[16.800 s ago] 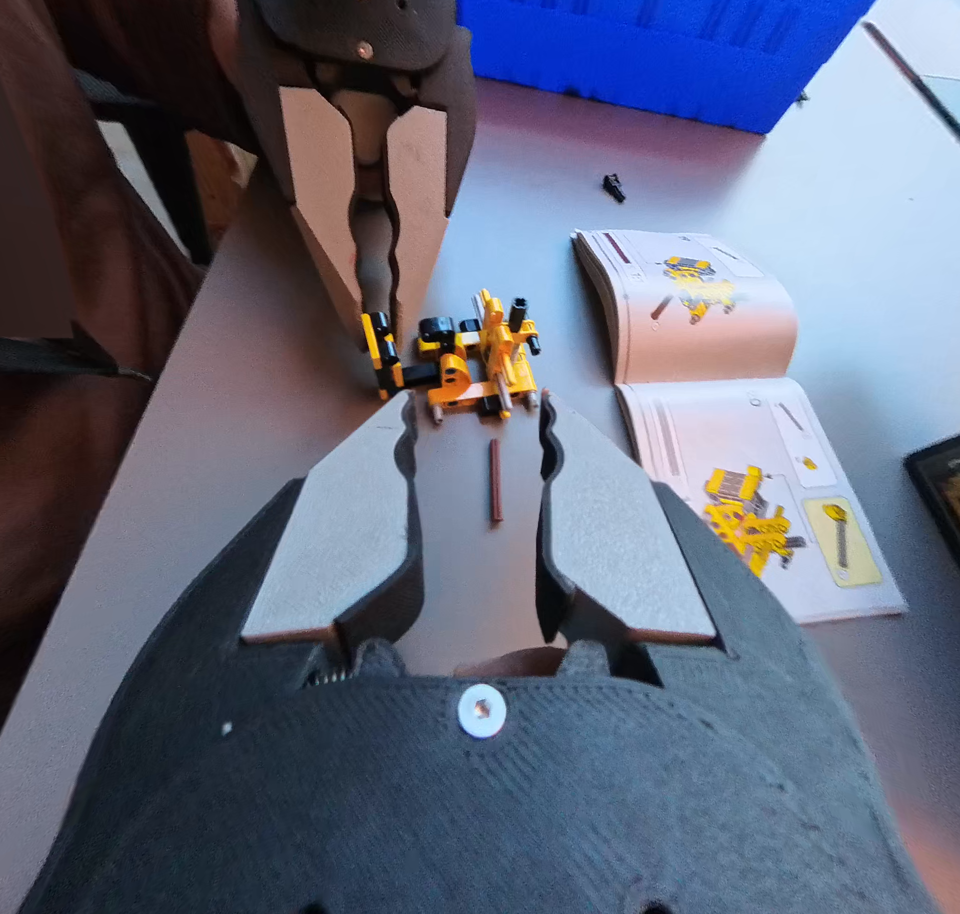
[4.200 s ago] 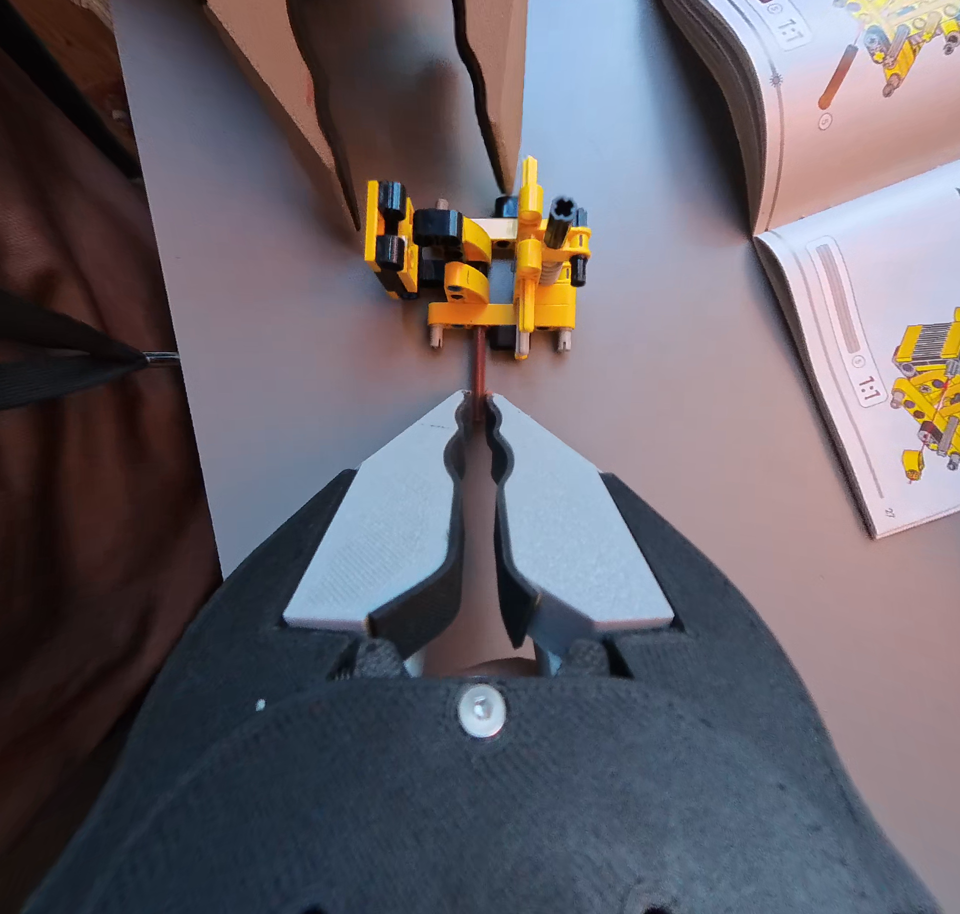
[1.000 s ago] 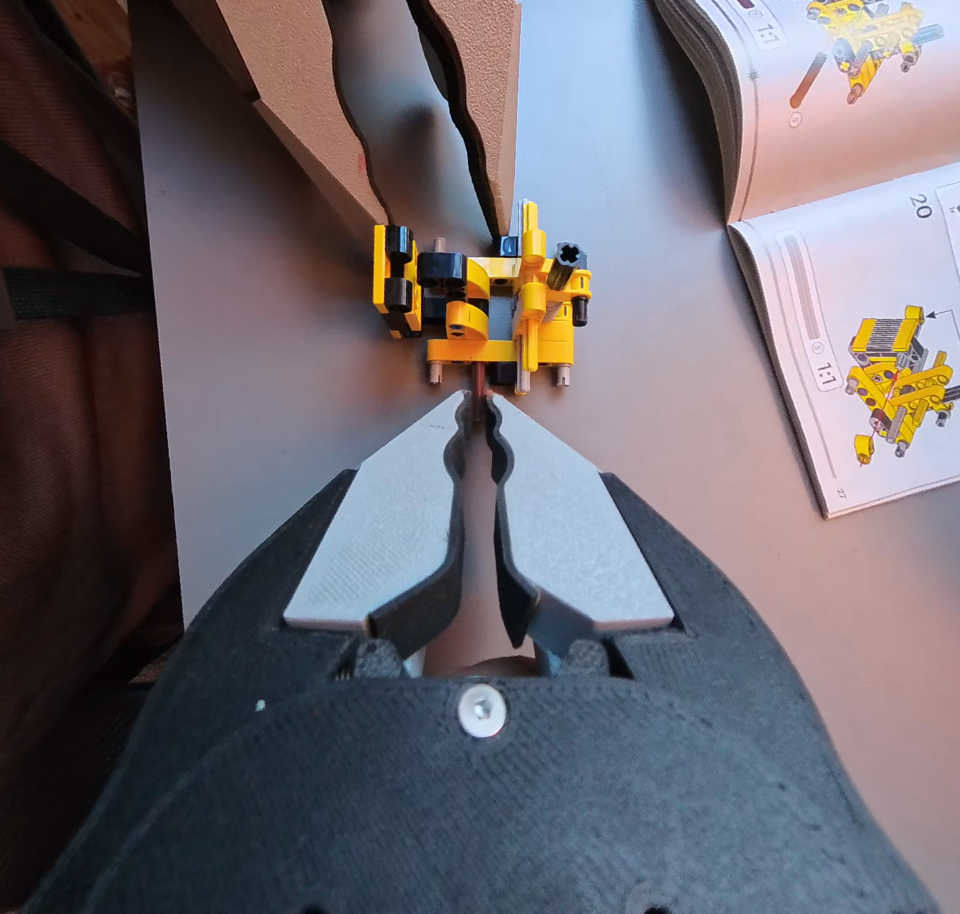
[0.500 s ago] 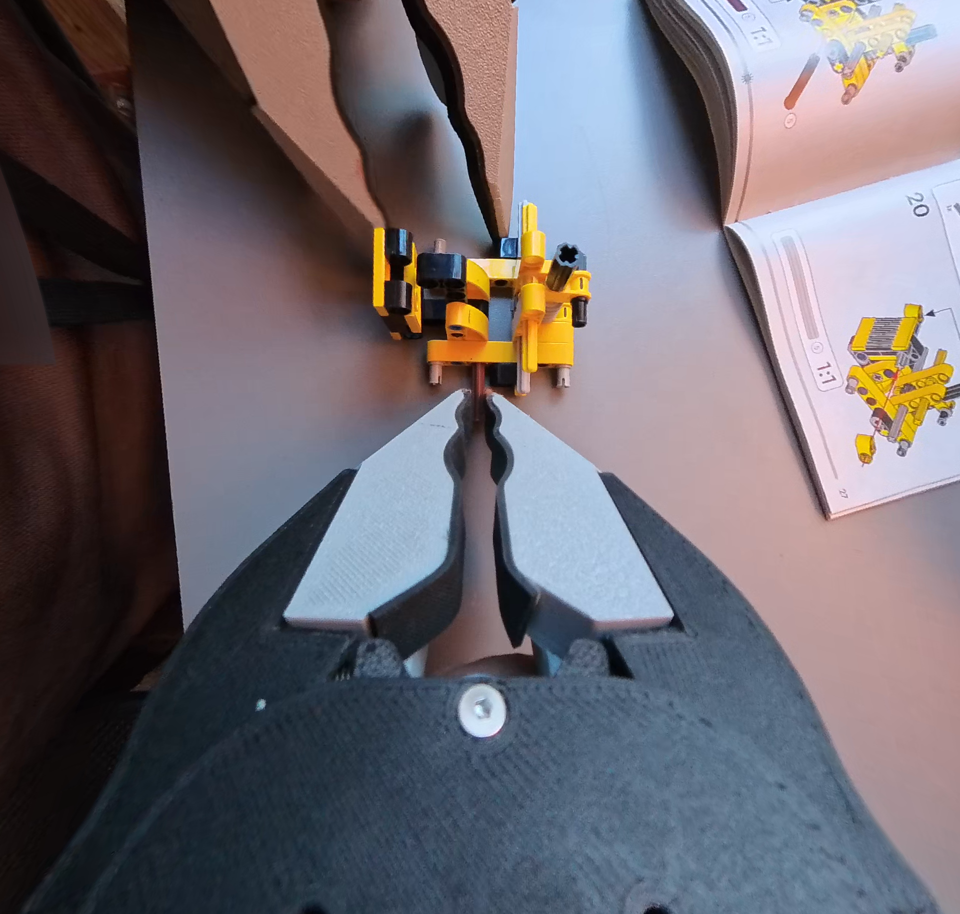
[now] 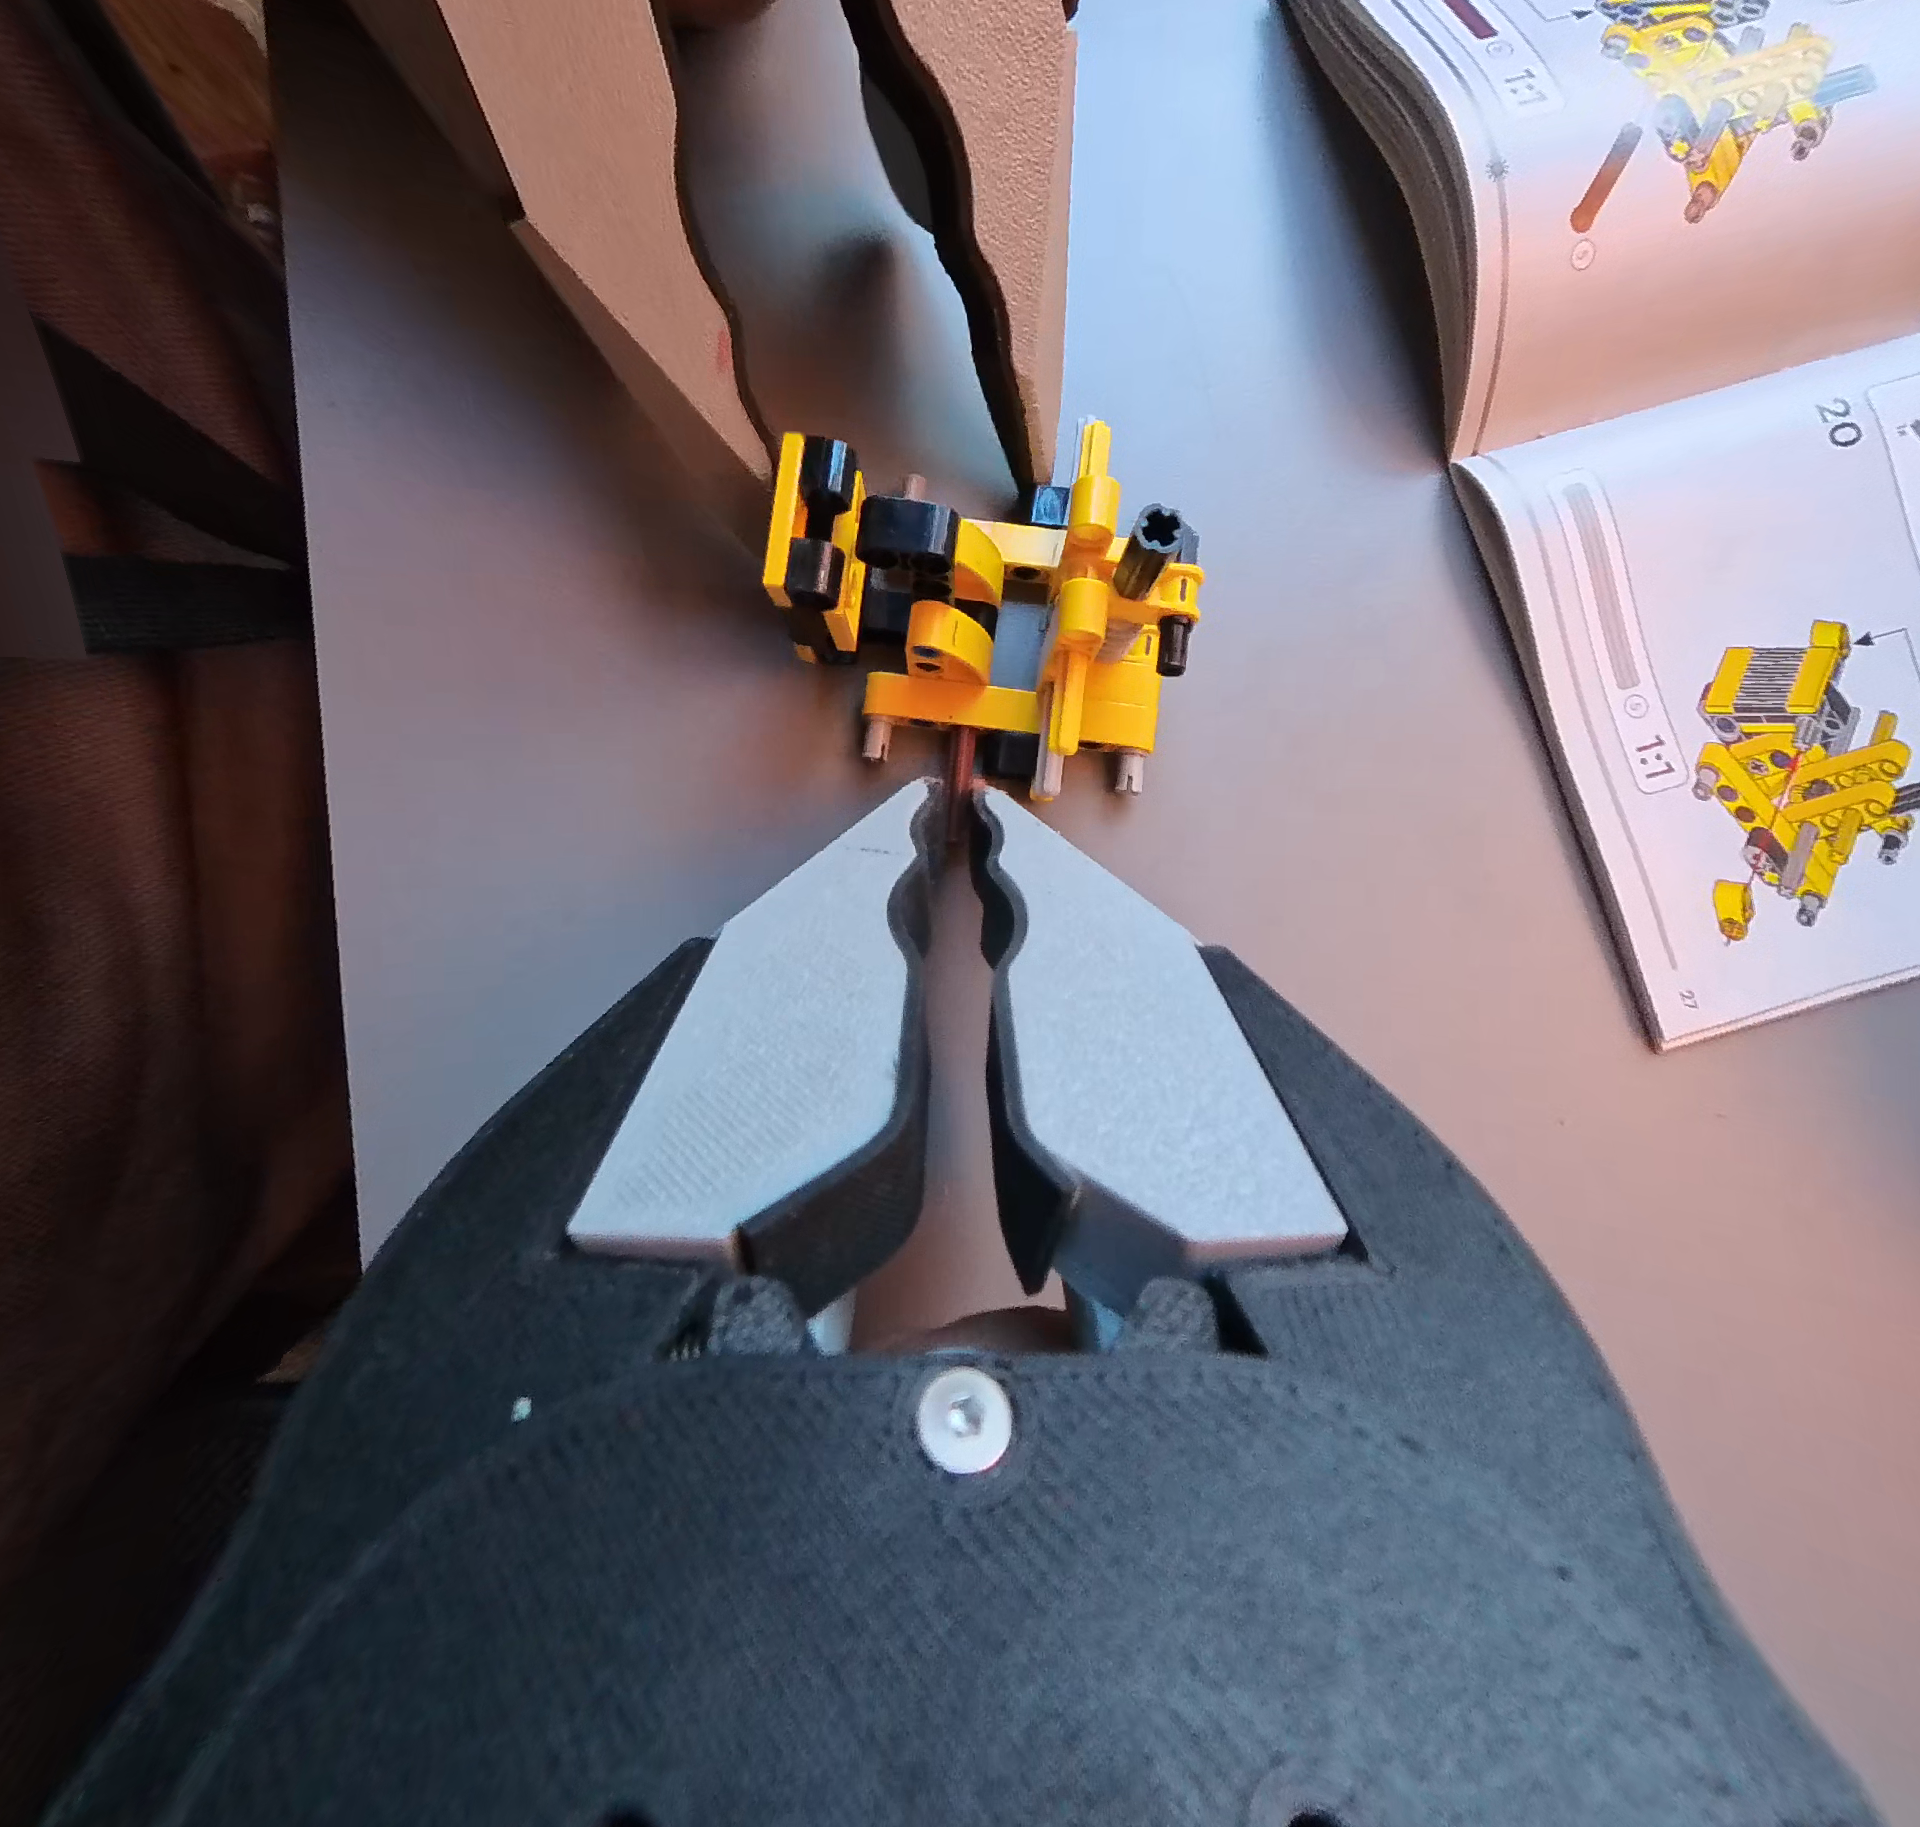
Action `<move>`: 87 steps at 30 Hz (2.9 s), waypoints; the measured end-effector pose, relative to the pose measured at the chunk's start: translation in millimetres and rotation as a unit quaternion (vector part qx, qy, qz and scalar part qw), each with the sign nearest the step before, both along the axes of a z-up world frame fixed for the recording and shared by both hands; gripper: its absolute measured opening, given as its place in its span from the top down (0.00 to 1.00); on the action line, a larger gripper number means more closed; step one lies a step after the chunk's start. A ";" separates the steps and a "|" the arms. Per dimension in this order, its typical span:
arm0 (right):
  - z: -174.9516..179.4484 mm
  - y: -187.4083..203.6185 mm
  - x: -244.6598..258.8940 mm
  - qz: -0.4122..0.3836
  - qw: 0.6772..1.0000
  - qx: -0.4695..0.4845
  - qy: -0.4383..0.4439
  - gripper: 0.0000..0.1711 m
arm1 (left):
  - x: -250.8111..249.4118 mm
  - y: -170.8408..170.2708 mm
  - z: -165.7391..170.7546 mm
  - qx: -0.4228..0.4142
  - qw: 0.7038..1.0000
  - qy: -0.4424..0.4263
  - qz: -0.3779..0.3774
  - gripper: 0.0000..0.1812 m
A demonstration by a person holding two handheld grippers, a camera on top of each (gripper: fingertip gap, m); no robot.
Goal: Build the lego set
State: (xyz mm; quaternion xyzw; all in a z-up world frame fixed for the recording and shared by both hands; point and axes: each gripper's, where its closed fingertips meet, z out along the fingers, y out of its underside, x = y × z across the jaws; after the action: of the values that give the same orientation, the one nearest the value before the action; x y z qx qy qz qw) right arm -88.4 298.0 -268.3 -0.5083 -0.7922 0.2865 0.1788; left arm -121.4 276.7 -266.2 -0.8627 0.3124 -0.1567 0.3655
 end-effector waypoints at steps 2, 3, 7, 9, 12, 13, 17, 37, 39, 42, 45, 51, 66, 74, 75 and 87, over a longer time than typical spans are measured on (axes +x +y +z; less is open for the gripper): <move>0.0 0.1 -0.1 0.000 1.000 0.000 0.001 1.00 | -0.7 0.7 -0.2 0.003 1.000 0.004 0.002 0.77; 0.1 0.1 -0.2 0.000 1.000 0.000 0.000 1.00 | -0.7 1.0 -0.2 0.002 1.000 0.004 0.003 0.77; 0.1 0.2 -0.6 -0.005 1.000 -0.003 0.000 1.00 | -0.9 1.1 -0.2 0.002 1.000 0.003 0.003 0.77; 0.2 0.2 -0.8 -0.007 1.000 -0.005 0.004 1.00 | -0.9 1.0 -0.5 0.005 1.000 0.009 0.004 0.77; 0.3 -0.7 -2.0 -0.007 1.000 -0.005 0.009 1.00 | -0.1 0.8 -0.7 0.009 1.000 0.015 0.004 0.77; 0.2 -0.6 -1.9 -0.005 1.000 -0.004 0.011 1.00 | -0.1 0.9 -0.7 0.009 1.000 0.015 0.004 0.77; 0.3 -0.4 -3.2 -0.005 1.000 0.002 0.019 1.00 | -1.0 1.1 -0.8 0.009 1.000 0.016 0.007 0.77; 0.7 -0.8 -7.3 -0.004 0.999 0.001 0.047 1.00 | -3.0 1.1 -0.7 0.017 0.999 0.030 0.016 0.77; 0.8 -0.8 -7.5 -0.003 0.999 0.001 0.047 1.00 | -3.2 1.0 -0.8 0.016 0.999 0.029 0.017 0.77; 0.9 -0.9 -7.9 0.000 0.999 0.004 0.048 1.00 | -3.3 1.0 -0.7 0.016 0.999 0.029 0.017 0.77; 1.1 -0.5 -9.6 -0.001 0.999 0.003 0.054 1.00 | -5.3 1.7 -0.7 0.016 0.999 0.028 0.019 0.77; 1.5 0.8 -12.1 -0.022 0.997 -0.023 0.066 0.95 | -11.0 5.6 -0.8 0.013 1.000 0.019 0.018 0.77; 0.6 13.4 -3.0 -0.039 0.997 -0.030 0.058 1.00 | -11.0 6.3 -1.0 0.008 1.000 0.013 0.015 0.79; 0.5 13.8 -3.1 -0.006 0.998 -0.046 0.052 1.00 | -11.0 7.5 -1.0 0.009 1.000 0.015 0.015 0.79; 0.4 13.6 -3.2 0.001 0.998 -0.048 0.049 1.00 | -10.8 7.6 -1.0 0.009 1.000 0.015 0.014 0.79; 0.0 13.0 -9.9 0.025 0.999 -0.011 0.046 1.00 | -12.0 8.2 -0.9 0.014 0.999 0.025 0.017 0.79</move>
State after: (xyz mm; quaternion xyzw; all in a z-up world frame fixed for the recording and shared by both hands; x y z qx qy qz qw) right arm -98.3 311.0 -268.3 -0.4762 -0.7926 0.3225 0.2025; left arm -133.4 284.9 -267.2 -0.8661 0.3089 -0.1247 0.3726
